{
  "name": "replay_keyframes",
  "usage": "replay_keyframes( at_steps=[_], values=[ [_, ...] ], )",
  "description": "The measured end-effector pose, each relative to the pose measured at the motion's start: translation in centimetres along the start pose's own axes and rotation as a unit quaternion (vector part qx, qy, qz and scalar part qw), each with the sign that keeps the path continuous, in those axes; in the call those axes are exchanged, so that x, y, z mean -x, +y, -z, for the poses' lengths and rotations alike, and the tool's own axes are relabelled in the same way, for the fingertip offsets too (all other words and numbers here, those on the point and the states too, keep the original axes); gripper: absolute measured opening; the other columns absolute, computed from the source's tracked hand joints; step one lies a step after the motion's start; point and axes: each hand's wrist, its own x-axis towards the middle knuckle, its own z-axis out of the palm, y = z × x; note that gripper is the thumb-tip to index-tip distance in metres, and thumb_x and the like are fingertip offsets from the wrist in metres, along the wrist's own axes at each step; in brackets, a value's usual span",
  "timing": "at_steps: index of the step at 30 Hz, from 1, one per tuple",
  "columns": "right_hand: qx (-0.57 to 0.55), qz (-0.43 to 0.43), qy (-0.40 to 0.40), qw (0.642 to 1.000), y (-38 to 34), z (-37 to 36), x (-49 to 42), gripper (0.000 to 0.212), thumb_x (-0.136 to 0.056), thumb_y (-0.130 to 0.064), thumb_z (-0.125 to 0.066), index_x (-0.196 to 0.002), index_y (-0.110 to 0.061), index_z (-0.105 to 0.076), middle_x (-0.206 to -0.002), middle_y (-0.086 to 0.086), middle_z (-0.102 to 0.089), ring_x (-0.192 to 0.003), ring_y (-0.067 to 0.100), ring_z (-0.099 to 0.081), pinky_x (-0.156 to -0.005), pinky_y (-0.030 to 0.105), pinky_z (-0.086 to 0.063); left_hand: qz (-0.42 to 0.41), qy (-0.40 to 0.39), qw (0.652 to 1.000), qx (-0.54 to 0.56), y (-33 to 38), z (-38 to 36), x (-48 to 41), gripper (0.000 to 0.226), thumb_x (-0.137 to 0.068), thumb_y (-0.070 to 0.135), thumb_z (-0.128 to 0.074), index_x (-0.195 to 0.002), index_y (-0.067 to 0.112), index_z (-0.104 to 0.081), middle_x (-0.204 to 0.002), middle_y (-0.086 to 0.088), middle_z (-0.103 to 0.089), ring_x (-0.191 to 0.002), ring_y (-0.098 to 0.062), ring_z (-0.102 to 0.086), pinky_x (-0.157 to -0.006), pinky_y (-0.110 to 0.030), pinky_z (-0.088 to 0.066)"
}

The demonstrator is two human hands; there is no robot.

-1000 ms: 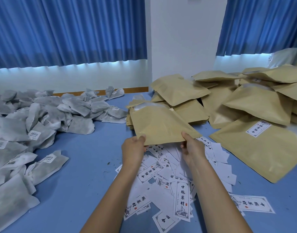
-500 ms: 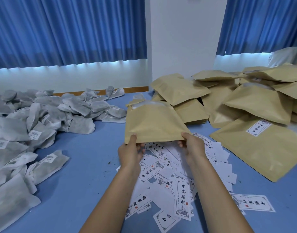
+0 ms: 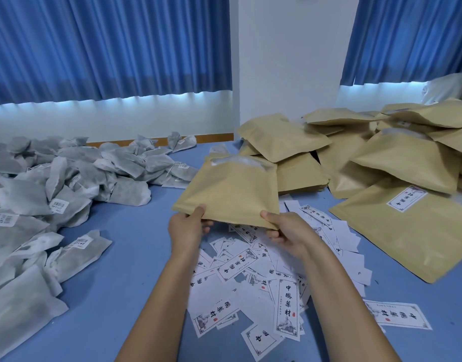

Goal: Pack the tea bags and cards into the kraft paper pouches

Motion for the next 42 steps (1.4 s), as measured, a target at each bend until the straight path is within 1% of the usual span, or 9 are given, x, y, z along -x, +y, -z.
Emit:
replay_keyframes(
  at_steps=[11, 17, 24, 26, 30, 33, 36, 39, 42],
  values=[
    [0.096, 0.033, -0.014, 0.995, 0.3, -0.5, 0.9, 0.024, -0.097, -0.012, -0.053, -0.075, -0.004, -0.056, -0.052, 0.0, -0.055, -0.036, 0.006, -0.04, -0.037, 0.015, -0.031, -0.047, 0.096, 0.985, -0.137, -0.2, 1.8, -1.6, 0.037, -0.094, 0.014, -0.033, -0.064, 0.003, -0.05, -0.05, -0.01, -0.056, -0.051, -0.027, -0.05, -0.046, -0.028, -0.036],
    [0.127, 0.139, -0.065, 0.98, -1.3, -1.5, 1.9, 0.019, -0.099, -0.011, -0.047, -0.084, -0.008, -0.057, -0.062, 0.006, -0.053, -0.039, 0.007, -0.036, -0.043, 0.015, -0.029, -0.051, 0.102, 0.993, 0.002, 0.2, 1.9, -1.4, 0.03, -0.092, 0.013, -0.031, -0.104, 0.002, -0.056, -0.085, -0.009, -0.059, -0.039, -0.014, -0.058, -0.042, -0.026, -0.045],
    [0.055, 0.221, -0.012, 0.974, -3.8, 0.7, 2.8, 0.018, -0.1, -0.012, -0.048, -0.101, -0.006, -0.064, -0.056, 0.0, -0.049, -0.04, 0.006, -0.038, -0.041, 0.014, -0.03, -0.108, 0.03, 0.989, 0.092, 2.5, -2.0, 0.2, 0.05, -0.093, 0.004, -0.025, -0.132, 0.024, -0.05, -0.091, -0.01, -0.061, -0.04, -0.011, -0.055, -0.037, -0.022, -0.044],
    [0.05, 0.256, 0.011, 0.965, -4.7, 2.2, 3.1, 0.017, -0.1, -0.01, -0.047, -0.1, -0.005, -0.063, -0.049, -0.006, -0.047, -0.039, 0.004, -0.037, -0.04, 0.014, -0.03, -0.119, -0.002, 0.986, 0.117, 3.3, -4.0, 0.6, 0.05, -0.094, 0.004, -0.026, -0.134, 0.022, -0.049, -0.101, -0.014, -0.062, -0.051, -0.016, -0.06, -0.043, -0.029, -0.05],
    [0.057, 0.317, 0.067, 0.944, -6.7, 6.0, 3.3, 0.017, -0.098, -0.01, -0.049, -0.092, -0.009, -0.064, -0.049, -0.004, -0.048, -0.037, 0.006, -0.036, -0.041, 0.016, -0.032, -0.146, -0.035, 0.983, 0.106, 4.2, -8.7, 1.6, 0.048, -0.095, 0.006, -0.029, -0.13, 0.029, -0.053, -0.13, -0.007, -0.057, -0.111, -0.027, -0.058, -0.09, -0.049, -0.051],
    [0.039, 0.353, 0.096, 0.93, -8.3, 8.8, 3.1, 0.02, -0.097, -0.01, -0.051, -0.083, -0.013, -0.063, -0.052, -0.006, -0.049, -0.037, 0.006, -0.038, -0.041, 0.015, -0.032, -0.165, -0.085, 0.966, 0.179, 4.9, -12.0, 2.1, 0.045, -0.098, 0.007, -0.028, -0.129, 0.032, -0.05, -0.113, -0.011, -0.062, -0.074, -0.018, -0.063, -0.052, -0.033, -0.055],
    [0.011, 0.364, 0.14, 0.921, -11.0, 10.2, 1.3, 0.018, -0.098, -0.013, -0.051, -0.083, -0.015, -0.061, -0.058, -0.005, -0.05, -0.04, 0.005, -0.04, -0.043, 0.017, -0.033, -0.17, -0.13, 0.96, 0.183, 6.8, -16.2, 1.0, 0.043, -0.101, 0.012, -0.03, -0.14, 0.027, -0.039, -0.12, -0.015, -0.058, -0.083, -0.03, -0.063, -0.055, -0.037, -0.056],
    [-0.205, 0.319, 0.073, 0.923, -14.7, 10.1, -1.5, 0.027, -0.101, -0.027, -0.044, -0.118, -0.01, -0.056, -0.103, 0.009, -0.063, -0.08, 0.008, -0.065, -0.073, 0.02, -0.054, -0.062, -0.261, 0.945, 0.19, 9.7, -20.3, -0.6, 0.051, -0.101, 0.021, -0.042, -0.145, 0.018, -0.017, -0.141, -0.02, -0.041, -0.085, -0.029, -0.068, -0.061, -0.032, -0.058],
    [-0.427, 0.218, -0.03, 0.877, -15.9, 10.9, -4.1, 0.073, -0.098, -0.042, -0.045, -0.15, 0.0, -0.014, -0.15, 0.023, -0.03, -0.136, 0.03, -0.04, -0.114, 0.035, -0.031, 0.023, -0.364, 0.931, 0.022, 10.4, -21.3, -1.7, 0.083, -0.095, 0.039, -0.051, -0.152, 0.02, 0.006, -0.155, -0.009, -0.024, -0.107, -0.03, -0.064, -0.071, -0.031, -0.058]
  ],
)
